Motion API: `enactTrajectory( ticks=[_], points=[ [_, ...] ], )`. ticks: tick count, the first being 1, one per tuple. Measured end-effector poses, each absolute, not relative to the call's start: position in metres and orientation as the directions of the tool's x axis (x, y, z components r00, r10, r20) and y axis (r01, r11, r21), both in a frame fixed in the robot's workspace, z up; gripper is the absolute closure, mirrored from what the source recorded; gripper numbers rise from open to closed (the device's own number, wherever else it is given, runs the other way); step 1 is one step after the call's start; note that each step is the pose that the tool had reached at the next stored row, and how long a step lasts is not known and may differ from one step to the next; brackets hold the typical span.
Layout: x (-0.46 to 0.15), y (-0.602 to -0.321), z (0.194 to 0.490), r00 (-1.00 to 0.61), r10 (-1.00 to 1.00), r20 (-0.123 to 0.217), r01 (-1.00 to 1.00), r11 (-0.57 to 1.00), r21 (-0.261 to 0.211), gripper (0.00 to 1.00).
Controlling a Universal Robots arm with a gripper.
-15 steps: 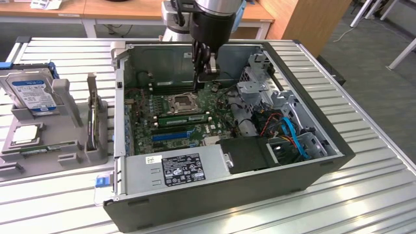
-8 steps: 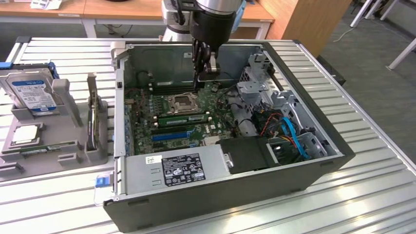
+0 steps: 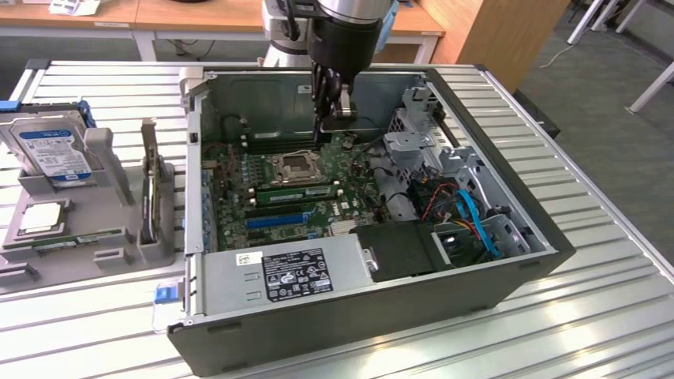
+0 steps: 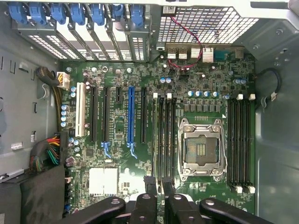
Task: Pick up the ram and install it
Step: 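Press down the ram until it locks into place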
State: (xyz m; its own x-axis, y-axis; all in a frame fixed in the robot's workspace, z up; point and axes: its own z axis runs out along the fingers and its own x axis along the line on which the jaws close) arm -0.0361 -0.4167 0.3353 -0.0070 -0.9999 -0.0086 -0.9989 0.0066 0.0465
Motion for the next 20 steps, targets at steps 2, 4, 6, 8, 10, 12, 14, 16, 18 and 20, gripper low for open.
enactTrajectory(
  ticks=[2, 4, 6, 8, 10, 12, 14, 16, 18, 20],
  points=[
    [-0.036, -0.417, 0.335, -0.007, -1.000, -0.009, -0.999, 0.007, 0.047, 0.89],
    [-0.036, -0.417, 0.335, -0.007, -1.000, -0.009, -0.999, 0.007, 0.046, 0.90],
    [-0.036, -0.417, 0.335, -0.007, -1.000, -0.009, -0.999, 0.007, 0.046, 0.90],
    [-0.036, -0.417, 0.335, -0.007, -1.000, -0.009, -0.999, 0.007, 0.046, 0.90],
    [-0.036, -0.417, 0.335, -0.007, -1.000, -0.009, -0.999, 0.007, 0.046, 0.90],
    [-0.036, -0.417, 0.335, -0.007, -1.000, -0.009, -0.999, 0.007, 0.046, 0.90],
    [-0.035, -0.417, 0.335, -0.007, -1.000, -0.008, -0.999, 0.007, 0.047, 0.90],
    [-0.033, -0.417, 0.335, -0.007, -1.000, -0.008, -0.999, 0.007, 0.047, 0.90],
    [-0.029, -0.417, 0.335, -0.007, -1.000, -0.008, -0.999, 0.007, 0.047, 0.90],
    [-0.025, -0.417, 0.335, -0.007, -1.000, -0.009, -0.999, 0.007, 0.046, 0.90]
  ],
)
